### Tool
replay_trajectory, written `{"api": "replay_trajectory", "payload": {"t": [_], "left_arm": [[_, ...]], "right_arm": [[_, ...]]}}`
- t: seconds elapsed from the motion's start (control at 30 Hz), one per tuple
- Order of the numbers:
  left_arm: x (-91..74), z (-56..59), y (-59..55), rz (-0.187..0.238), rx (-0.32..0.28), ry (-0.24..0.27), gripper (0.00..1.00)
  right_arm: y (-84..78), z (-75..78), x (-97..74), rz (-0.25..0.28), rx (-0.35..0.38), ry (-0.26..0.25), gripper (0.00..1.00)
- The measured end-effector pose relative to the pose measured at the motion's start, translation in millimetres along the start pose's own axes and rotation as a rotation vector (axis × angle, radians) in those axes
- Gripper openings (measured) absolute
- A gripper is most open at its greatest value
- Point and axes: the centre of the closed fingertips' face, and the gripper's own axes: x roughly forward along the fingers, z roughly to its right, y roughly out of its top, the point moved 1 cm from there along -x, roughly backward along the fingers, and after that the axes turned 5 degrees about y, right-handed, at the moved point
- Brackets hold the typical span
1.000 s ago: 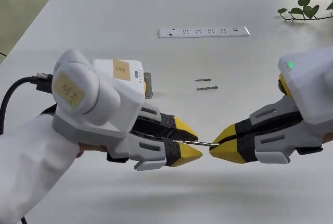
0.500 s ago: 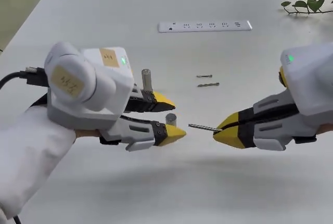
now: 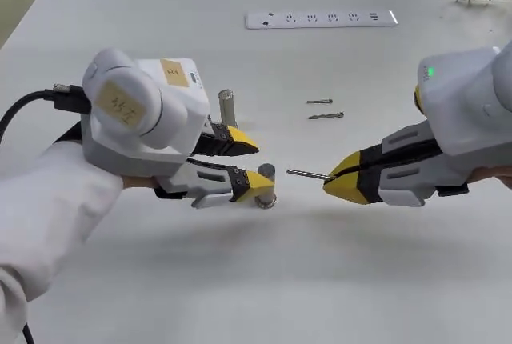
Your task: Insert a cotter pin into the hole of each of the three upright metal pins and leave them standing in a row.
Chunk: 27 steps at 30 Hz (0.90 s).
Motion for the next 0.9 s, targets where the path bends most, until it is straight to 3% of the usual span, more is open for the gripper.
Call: {"api": "replay_trajectory", "payload": {"t": [0.13, 0.43, 0.9], "left_arm": [[4.6, 0.5, -4.0, -0.014, 0.002, -0.020, 0.18], [6.9, 3.9, -3.0, -0.010, 0.001, -0.058, 0.10], [10.4, 4.7, -3.8, -0.017, 0.014, -0.071, 0.10]], "right_arm": [[-4.7, 1.9, 6.5, -0.031, -0.003, 0.016, 0.00], [-1.8, 5.4, 12.1, -0.041, -0.020, 0.026, 0.00], [0.4, 11.3, 21.2, -0.075, -0.053, 0.044, 0.00]]}}
